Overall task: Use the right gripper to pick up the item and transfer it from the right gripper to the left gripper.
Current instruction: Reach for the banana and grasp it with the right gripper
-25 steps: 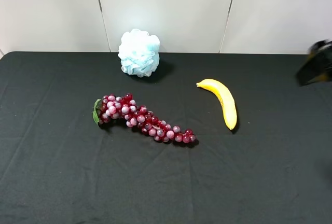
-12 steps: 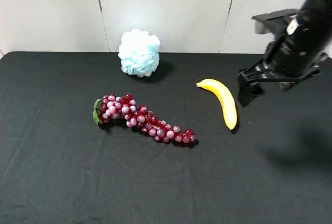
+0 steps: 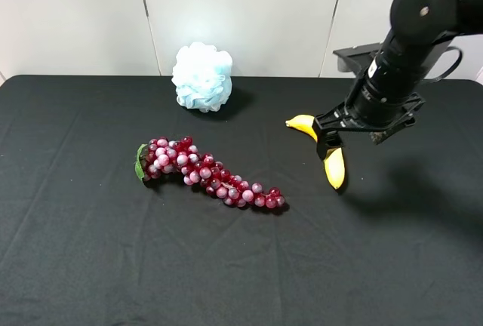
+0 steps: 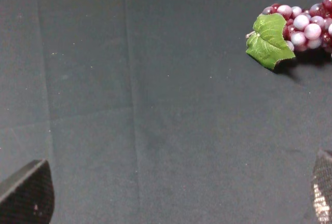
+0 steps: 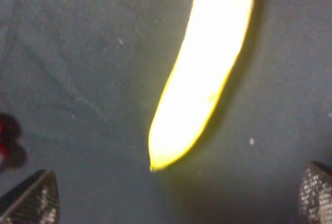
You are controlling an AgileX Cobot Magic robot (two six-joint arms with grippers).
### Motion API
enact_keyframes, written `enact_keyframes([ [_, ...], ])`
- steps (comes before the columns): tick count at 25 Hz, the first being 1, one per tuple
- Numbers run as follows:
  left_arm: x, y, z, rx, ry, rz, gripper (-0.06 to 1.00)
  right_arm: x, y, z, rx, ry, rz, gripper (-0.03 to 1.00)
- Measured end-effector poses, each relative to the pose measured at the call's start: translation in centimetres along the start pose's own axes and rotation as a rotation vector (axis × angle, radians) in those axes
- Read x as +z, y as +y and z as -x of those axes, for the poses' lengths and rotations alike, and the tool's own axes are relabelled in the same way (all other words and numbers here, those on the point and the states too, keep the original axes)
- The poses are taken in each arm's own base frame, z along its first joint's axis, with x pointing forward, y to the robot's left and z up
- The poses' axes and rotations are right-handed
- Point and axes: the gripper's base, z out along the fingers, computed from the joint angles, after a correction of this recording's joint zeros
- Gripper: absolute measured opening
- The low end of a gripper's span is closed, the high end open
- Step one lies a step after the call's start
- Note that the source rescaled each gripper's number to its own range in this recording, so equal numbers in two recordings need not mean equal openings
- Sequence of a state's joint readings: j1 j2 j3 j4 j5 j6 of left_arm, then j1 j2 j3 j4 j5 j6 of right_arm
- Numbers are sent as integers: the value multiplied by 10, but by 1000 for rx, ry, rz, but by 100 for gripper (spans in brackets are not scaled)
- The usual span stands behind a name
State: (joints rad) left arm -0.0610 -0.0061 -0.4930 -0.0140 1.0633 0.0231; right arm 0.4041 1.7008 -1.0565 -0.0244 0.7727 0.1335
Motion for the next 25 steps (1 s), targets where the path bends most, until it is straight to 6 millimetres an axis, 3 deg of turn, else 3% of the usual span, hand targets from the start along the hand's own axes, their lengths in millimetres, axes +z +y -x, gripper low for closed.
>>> enact_keyframes([
  [16, 0, 0, 0, 0, 0, 0, 98, 62, 1, 4, -5, 67, -10, 100],
  [25, 0, 0, 0, 0, 0, 0, 98, 82, 1, 1, -5, 102, -13, 100],
])
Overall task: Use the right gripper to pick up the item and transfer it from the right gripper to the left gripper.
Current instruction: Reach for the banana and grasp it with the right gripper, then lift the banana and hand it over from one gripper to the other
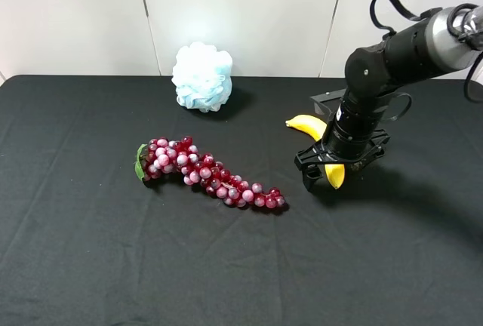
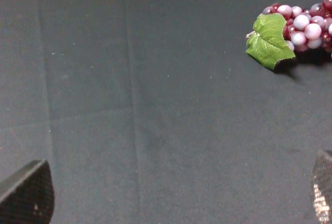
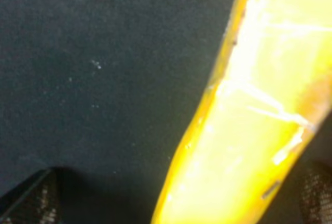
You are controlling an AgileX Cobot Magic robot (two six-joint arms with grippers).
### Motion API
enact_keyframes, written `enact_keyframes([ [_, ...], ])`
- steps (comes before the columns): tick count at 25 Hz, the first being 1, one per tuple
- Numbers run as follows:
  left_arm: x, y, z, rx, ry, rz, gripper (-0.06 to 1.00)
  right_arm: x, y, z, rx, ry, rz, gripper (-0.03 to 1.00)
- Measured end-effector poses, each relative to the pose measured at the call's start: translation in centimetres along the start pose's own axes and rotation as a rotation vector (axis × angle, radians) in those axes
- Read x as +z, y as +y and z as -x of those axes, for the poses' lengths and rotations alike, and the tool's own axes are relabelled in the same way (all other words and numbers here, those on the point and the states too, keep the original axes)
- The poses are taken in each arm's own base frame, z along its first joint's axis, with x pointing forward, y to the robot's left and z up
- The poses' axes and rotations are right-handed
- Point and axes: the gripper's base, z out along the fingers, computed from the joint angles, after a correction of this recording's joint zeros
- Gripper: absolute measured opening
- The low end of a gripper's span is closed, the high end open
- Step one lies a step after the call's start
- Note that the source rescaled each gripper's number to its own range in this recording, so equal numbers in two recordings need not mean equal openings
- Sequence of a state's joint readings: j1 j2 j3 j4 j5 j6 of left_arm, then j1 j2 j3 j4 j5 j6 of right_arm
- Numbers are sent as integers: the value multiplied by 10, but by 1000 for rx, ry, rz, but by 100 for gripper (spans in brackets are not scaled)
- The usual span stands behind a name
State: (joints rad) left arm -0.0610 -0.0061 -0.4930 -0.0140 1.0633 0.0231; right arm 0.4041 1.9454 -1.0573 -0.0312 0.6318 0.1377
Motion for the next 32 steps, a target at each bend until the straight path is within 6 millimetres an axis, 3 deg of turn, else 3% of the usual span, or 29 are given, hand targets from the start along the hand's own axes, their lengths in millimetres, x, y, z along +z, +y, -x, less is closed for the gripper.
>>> enact_keyframes([
  [6, 0, 0, 0, 0, 0, 0, 98, 1, 0, 0, 0, 0, 0, 97],
  [9, 0, 0, 0, 0, 0, 0, 98, 1, 0, 0, 0, 0, 0, 73],
  [15, 0, 0, 0, 0, 0, 0, 98, 1, 0, 0, 0, -4, 1, 6],
  [16, 0, 0, 0, 0, 0, 0, 98, 1, 0, 1, 0, -6, 1, 0],
  [28, 0, 0, 0, 0, 0, 0, 98, 1, 1, 4, 3, -40, 6, 1],
  [32, 0, 0, 0, 0, 0, 0, 98, -12, 1, 8, 4, -61, 7, 1],
])
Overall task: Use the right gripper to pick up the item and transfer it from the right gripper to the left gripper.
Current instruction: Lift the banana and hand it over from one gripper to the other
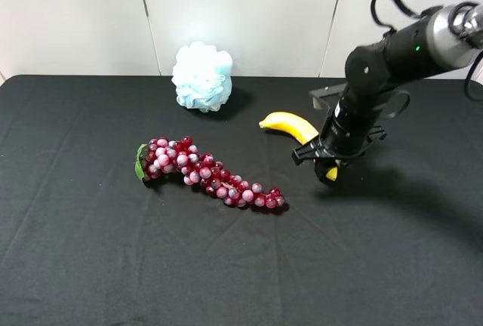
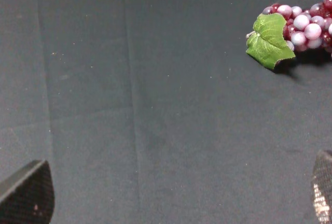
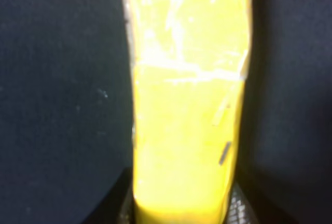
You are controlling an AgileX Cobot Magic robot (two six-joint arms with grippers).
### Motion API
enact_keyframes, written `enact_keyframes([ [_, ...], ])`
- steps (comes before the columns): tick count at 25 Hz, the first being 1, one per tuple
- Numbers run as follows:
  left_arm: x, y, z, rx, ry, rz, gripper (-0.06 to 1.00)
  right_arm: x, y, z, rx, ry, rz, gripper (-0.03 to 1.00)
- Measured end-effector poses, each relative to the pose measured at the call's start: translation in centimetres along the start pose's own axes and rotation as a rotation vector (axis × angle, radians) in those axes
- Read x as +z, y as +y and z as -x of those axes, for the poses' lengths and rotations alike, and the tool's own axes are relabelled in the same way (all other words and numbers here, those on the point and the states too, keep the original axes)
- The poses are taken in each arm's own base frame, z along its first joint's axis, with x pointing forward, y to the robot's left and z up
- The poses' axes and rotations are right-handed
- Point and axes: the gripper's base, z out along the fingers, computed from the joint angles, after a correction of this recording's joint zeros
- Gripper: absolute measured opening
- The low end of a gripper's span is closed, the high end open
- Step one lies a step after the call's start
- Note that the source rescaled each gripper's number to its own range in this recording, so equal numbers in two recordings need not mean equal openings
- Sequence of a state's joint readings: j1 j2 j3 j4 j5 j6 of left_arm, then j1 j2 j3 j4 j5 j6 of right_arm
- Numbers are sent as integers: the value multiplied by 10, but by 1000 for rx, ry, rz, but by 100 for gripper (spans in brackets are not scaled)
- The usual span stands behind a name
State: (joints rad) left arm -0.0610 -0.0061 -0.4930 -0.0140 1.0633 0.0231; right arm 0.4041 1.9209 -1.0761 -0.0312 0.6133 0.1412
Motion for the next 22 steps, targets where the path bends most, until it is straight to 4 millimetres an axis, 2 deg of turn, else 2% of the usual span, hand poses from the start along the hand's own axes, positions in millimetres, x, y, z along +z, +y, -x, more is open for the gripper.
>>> enact_keyframes([
  [10, 0, 0, 0, 0, 0, 0, 98, -70, 0, 18, -30, 26, -9, 1],
  [17, 0, 0, 0, 0, 0, 0, 98, -116, 1, 10, -72, -3, 23, 1],
  [22, 0, 0, 0, 0, 0, 0, 98, -136, 8, 2, -102, -6, 94, 1],
])
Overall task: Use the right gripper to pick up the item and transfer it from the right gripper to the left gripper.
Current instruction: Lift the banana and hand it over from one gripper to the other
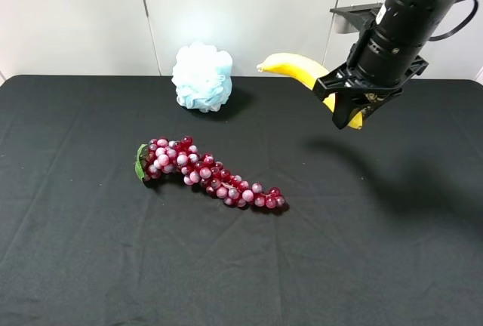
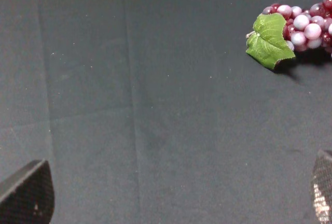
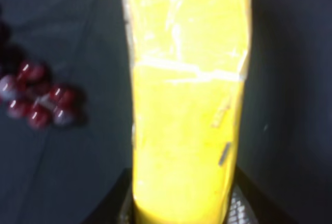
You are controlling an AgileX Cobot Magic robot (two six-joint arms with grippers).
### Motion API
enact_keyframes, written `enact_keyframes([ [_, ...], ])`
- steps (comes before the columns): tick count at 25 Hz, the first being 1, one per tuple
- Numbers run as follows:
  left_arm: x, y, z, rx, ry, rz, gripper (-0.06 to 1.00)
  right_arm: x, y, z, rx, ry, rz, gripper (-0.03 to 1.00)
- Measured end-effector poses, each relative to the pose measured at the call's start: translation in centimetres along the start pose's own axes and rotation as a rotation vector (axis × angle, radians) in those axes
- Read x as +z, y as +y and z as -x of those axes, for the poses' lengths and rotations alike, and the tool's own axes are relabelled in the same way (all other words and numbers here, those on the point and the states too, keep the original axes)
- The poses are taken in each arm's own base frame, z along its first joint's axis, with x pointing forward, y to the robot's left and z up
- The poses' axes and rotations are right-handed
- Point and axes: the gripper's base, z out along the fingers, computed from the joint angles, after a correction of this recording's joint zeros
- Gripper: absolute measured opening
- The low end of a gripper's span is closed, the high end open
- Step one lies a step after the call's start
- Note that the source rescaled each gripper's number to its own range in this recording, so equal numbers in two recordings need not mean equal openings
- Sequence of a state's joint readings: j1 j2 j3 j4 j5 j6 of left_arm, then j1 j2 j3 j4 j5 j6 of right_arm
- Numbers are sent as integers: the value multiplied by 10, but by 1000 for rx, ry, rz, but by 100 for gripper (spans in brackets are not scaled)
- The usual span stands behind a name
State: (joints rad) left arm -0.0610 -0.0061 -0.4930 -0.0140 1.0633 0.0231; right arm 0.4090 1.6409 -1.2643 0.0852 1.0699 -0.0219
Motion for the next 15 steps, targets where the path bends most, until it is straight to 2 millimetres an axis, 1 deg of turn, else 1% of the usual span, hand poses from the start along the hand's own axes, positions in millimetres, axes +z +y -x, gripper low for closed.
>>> enact_keyframes([
  [3, 0, 0, 0, 0, 0, 0, 98, -3, 11, -6, -64, 37, -10, 1],
  [7, 0, 0, 0, 0, 0, 0, 98, -2, 40, -13, -196, 82, -40, 1],
  [11, 0, 0, 0, 0, 0, 0, 98, -1, 69, -19, -337, 85, -49, 1],
  [15, 0, 0, 0, 0, 0, 0, 98, 0, 89, -25, -441, 86, -43, 1],
])
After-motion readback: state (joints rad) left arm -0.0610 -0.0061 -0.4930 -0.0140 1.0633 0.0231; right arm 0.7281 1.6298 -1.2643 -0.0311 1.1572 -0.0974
